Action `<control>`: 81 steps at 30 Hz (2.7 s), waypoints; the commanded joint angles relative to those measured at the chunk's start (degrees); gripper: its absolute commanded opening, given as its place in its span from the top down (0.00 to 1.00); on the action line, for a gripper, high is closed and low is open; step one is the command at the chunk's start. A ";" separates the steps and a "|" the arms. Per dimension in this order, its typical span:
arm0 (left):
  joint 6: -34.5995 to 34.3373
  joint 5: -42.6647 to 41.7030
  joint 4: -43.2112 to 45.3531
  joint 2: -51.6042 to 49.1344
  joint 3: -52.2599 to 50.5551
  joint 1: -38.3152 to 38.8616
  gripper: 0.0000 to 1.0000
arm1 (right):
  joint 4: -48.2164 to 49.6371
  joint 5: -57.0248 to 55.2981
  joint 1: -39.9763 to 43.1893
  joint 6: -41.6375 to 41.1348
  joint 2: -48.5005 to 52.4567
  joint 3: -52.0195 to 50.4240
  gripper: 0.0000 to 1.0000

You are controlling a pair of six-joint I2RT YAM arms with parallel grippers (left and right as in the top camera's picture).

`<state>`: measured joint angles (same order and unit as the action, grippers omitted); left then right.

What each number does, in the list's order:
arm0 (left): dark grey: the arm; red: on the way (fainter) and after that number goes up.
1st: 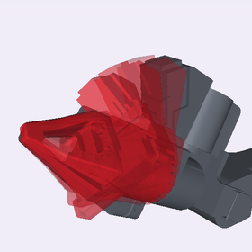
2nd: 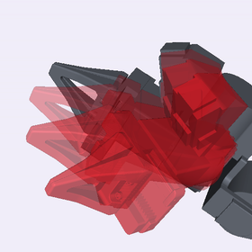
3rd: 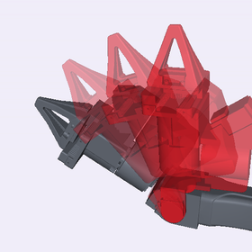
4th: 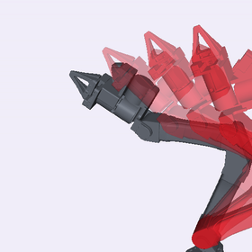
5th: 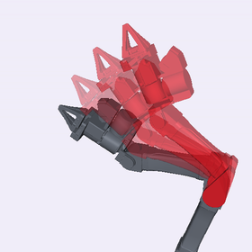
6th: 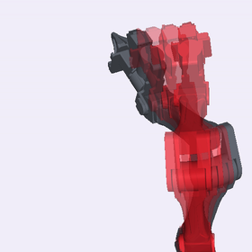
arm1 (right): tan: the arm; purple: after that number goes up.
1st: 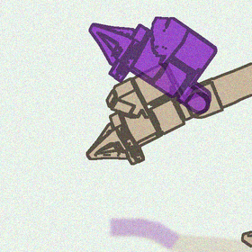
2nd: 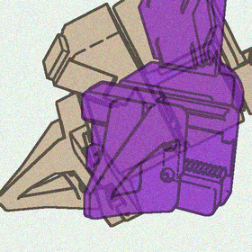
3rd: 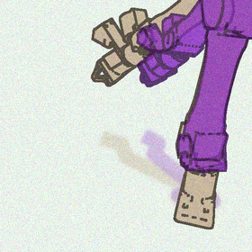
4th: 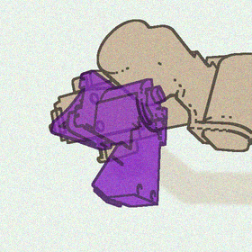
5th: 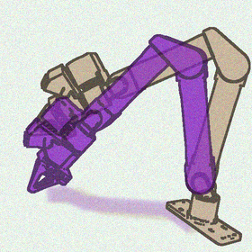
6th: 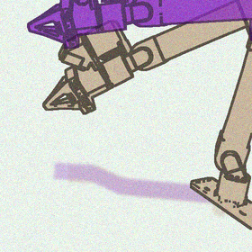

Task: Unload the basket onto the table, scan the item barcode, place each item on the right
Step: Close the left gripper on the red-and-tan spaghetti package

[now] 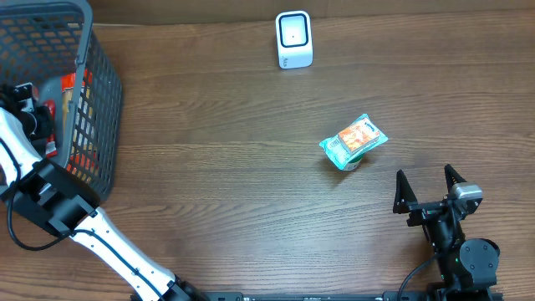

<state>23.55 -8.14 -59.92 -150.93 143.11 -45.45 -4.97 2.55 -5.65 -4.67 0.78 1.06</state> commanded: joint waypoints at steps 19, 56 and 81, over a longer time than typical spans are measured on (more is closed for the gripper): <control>-12.09 8.90 -3.96 7.69 0.83 1.11 0.61 | 0.33 -0.04 0.15 0.22 -0.61 -0.61 0.00; -7.82 2.45 3.52 8.76 -10.91 6.78 0.00 | 0.33 -0.04 0.15 0.24 -0.61 -0.61 0.00; -6.80 4.26 1.84 8.74 -11.21 2.40 0.00 | 0.33 -0.04 0.15 0.22 -0.61 -0.61 0.00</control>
<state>15.18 -2.00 -58.13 -143.24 132.55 -41.76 -4.97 2.55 -5.65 -4.67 0.78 1.06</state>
